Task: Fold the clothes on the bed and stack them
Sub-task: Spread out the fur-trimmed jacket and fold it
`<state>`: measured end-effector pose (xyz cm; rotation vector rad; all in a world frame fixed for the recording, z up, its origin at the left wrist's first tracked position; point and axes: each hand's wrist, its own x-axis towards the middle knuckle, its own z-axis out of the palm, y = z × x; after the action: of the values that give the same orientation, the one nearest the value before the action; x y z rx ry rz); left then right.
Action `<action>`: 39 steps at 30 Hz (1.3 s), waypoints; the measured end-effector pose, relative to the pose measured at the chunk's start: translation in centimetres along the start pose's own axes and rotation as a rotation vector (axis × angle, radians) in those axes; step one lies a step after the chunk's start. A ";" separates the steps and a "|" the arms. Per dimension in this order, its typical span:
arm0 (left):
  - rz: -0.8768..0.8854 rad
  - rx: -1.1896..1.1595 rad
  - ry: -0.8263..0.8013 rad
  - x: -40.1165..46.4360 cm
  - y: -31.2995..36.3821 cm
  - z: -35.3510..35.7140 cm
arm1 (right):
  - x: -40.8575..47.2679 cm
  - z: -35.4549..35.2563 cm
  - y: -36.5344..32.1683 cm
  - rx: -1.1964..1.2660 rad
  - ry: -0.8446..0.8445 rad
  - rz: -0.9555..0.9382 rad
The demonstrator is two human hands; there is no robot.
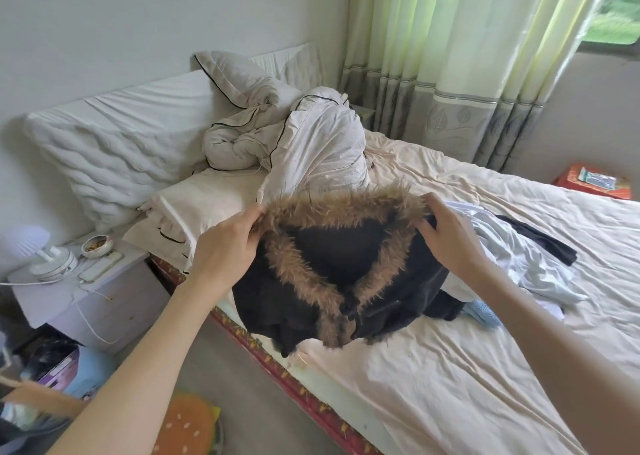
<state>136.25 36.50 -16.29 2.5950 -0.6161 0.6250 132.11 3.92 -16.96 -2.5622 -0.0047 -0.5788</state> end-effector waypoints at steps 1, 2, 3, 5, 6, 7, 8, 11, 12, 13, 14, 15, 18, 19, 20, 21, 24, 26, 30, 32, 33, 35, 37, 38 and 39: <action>0.014 -0.018 -0.019 -0.7 -0.1 -0.5 | -0.8 -0.4 -0.4 -0.033 0.012 -0.006; 0.015 -0.056 -0.044 -1.3 -0.1 -0.8 | -1.6 -0.9 -0.9 -0.064 0.019 -0.005; 0.013 -0.113 -0.064 -1.8 -0.1 -1.1 | -2.3 -1.2 -1.3 -0.096 0.024 -0.001; 0.004 -0.225 -0.074 -2.6 0.3 -1.6 | -3.4 -1.9 -2.0 -0.164 0.058 -0.015; -0.005 -0.255 -0.064 -2.9 0.5 -1.9 | -3.9 -2.2 -2.4 -0.194 0.095 -0.035; -0.011 -0.267 -0.045 -3.2 0.7 -2.0 | -4.2 -2.4 -2.8 -0.220 0.136 -0.057; -0.013 -0.266 -0.020 -3.5 0.8 -2.2 | -4.5 -2.6 -3.0 -0.248 0.174 -0.082; -0.021 -0.252 0.037 -4.0 0.6 -1.9 | -4.4 -2.1 -3.3 -0.336 0.240 -0.128; -0.031 -0.252 0.048 -4.0 0.3 -1.6 | -4.2 -1.7 -3.3 -0.357 0.231 -0.121; -0.041 -0.249 0.055 -3.9 0.0 -1.2 | -3.8 -1.2 -3.0 -0.372 0.221 -0.116; -0.048 -0.243 0.057 -3.8 -0.5 -0.7 | -3.4 -0.6 -2.7 -0.386 0.214 -0.114; -0.053 -0.234 0.051 -3.7 -0.9 -0.1 | -3.1 0.0 -2.3 -0.399 0.206 -0.113; -0.101 -0.202 0.010 -2.9 -2.6 2.5 | -1.5 2.8 -0.9 -0.406 0.119 -0.083; -0.123 -0.192 -0.012 -2.6 -3.3 3.7 | -0.7 4.1 -0.3 -0.402 0.082 -0.072; -0.145 -0.185 -0.041 -2.2 -4.2 5.1 | 0.3 5.6 0.4 -0.401 0.044 -0.065; -0.168 -0.180 -0.074 -1.7 -5.2 6.4 | 1.5 7.1 1.2 -0.403 0.007 -0.062; -0.232 -0.163 -0.166 1.6 -8.9 11.3 | 6.5 12.2 4.0 -0.390 -0.095 -0.048; -0.276 -0.160 -0.195 4.6 -11.6 15.3 | 10.7 16.2 6.1 -0.351 -0.139 -0.020; -0.414 -0.121 -0.319 9.2 -16.9 25.2 | 18.0 26.0 11.3 -0.268 -0.311 0.091; -0.461 -0.086 -0.389 10.8 -19.8 30.4 | 20.6 31.1 14.1 -0.242 -0.395 0.152; -0.473 -0.073 -0.406 11.6 -21.2 32.9 | 21.6 33.5 15.5 -0.228 -0.417 0.172; -0.479 -0.025 -0.408 13.1 -24.0 37.7 | 23.5 38.2 17.9 -0.227 -0.434 0.189; -0.464 0.033 -0.421 14.2 -26.3 41.7 | 24.8 42.2 19.9 -0.246 -0.441 0.194; -0.461 0.055 -0.433 14.6 -27.4 43.7 | 25.3 44.2 20.9 -0.253 -0.449 0.192; -0.459 0.075 -0.445 14.9 -28.6 45.8 | 25.8 46.2 22.1 -0.260 -0.461 0.192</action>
<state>177.47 33.75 -54.13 2.8219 -0.1004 -0.0804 176.59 4.24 -53.16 -2.8477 0.1656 0.0973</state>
